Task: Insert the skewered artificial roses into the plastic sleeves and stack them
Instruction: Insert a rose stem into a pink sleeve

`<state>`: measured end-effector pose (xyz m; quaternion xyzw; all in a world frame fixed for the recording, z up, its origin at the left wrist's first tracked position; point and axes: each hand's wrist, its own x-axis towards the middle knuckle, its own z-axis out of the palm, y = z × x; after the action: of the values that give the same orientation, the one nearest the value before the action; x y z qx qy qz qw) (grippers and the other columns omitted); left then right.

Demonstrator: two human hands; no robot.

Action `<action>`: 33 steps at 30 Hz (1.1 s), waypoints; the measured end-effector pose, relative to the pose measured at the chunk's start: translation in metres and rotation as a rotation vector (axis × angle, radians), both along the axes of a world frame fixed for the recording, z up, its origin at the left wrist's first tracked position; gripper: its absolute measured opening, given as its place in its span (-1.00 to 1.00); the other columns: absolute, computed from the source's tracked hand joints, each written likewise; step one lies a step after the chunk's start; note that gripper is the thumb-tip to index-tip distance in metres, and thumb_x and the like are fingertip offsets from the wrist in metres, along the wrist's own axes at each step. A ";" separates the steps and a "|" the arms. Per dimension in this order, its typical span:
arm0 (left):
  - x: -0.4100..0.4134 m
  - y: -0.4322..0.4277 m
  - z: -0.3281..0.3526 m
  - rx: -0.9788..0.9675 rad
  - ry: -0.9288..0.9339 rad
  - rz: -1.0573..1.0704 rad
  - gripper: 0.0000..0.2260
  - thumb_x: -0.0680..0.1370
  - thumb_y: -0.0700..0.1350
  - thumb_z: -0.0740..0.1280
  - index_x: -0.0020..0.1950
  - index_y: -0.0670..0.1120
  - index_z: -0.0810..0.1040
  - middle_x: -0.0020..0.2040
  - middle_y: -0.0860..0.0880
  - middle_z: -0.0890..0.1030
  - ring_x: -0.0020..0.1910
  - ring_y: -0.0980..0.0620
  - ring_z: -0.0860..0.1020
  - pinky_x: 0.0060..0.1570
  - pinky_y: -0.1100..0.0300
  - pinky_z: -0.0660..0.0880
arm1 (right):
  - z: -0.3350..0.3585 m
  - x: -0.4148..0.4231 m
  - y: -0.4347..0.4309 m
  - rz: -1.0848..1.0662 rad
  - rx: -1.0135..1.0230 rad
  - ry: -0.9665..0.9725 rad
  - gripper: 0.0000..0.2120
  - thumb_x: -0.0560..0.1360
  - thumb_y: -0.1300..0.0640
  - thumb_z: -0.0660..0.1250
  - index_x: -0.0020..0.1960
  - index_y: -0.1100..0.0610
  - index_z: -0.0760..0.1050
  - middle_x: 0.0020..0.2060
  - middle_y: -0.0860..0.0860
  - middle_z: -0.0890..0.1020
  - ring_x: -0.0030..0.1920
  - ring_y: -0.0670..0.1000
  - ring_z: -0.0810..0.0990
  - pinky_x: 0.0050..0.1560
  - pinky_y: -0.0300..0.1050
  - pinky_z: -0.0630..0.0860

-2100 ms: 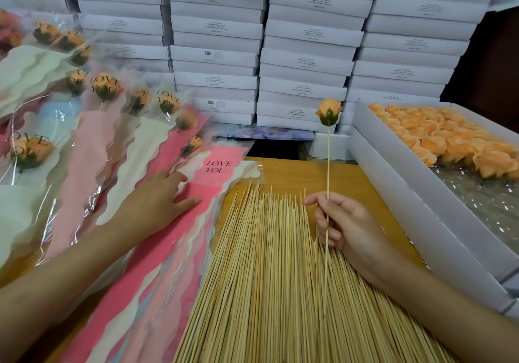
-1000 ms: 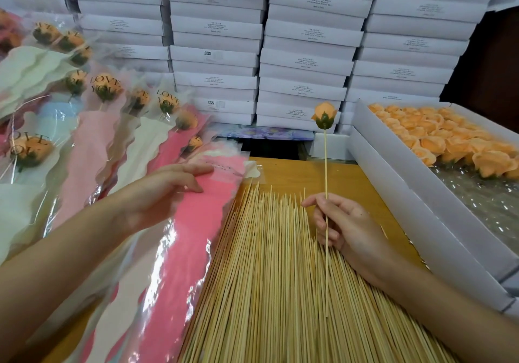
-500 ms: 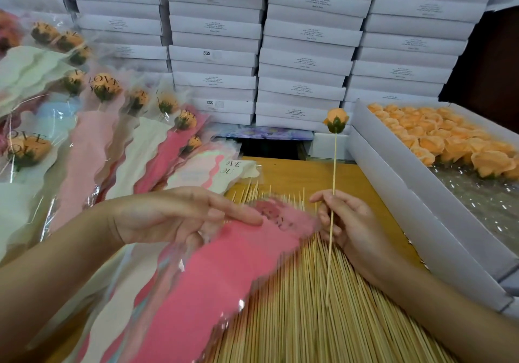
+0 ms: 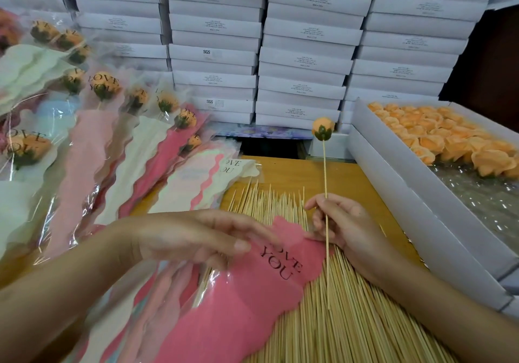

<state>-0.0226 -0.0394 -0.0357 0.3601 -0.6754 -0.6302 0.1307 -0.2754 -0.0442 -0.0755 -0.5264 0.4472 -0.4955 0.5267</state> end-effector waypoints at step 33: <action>-0.010 -0.019 -0.038 -0.287 0.261 0.431 -0.77 0.45 -0.11 0.49 0.10 -0.01 0.67 -0.10 -0.29 0.64 -0.16 -0.11 0.51 -0.11 0.10 0.45 | 0.028 -0.007 -0.003 -0.320 -0.287 -0.128 -0.84 0.66 0.20 0.15 0.12 0.14 0.49 -0.35 -0.05 0.61 -0.39 -0.11 0.59 -0.43 -0.28 0.51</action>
<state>-0.0328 -0.0579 -0.0734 0.3892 -0.6431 -0.5267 0.3969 -0.2825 -0.0468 -0.0471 -0.4855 0.4156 -0.6638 0.3884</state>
